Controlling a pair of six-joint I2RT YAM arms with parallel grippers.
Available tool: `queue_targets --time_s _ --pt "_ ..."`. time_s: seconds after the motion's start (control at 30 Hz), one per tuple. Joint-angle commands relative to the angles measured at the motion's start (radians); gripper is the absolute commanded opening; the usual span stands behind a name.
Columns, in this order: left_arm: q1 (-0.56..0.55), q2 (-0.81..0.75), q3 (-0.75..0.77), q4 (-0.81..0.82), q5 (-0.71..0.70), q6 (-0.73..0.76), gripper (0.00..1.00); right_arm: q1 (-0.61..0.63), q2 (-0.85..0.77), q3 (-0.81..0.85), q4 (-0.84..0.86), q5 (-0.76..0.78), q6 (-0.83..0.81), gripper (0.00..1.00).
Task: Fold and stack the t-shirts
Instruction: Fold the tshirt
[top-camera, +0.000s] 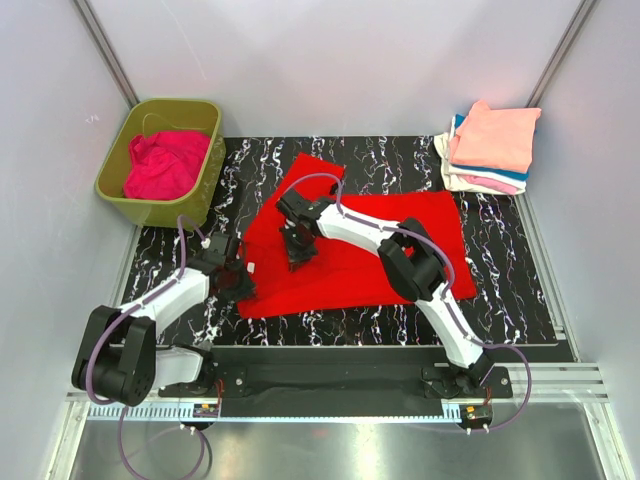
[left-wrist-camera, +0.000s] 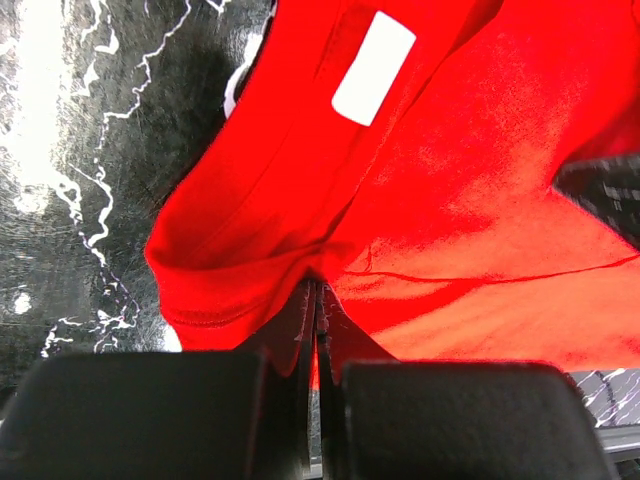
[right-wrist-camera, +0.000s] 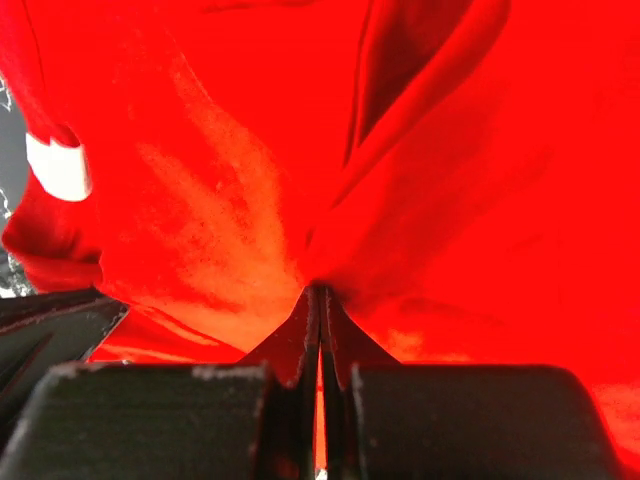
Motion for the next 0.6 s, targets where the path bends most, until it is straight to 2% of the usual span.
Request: queue_targets --time_s 0.0,0.4,0.57 --pt "-0.002 -0.016 -0.025 0.023 -0.037 -0.004 0.00 -0.014 0.024 0.077 -0.034 0.101 -0.059 0.00" --pt "-0.001 -0.031 -0.067 0.006 -0.074 -0.001 0.00 -0.149 0.053 0.158 -0.089 0.162 -0.121 0.00" --pt "-0.001 -0.033 -0.071 0.000 -0.073 0.001 0.00 -0.263 0.053 0.247 -0.143 0.190 -0.123 0.00"
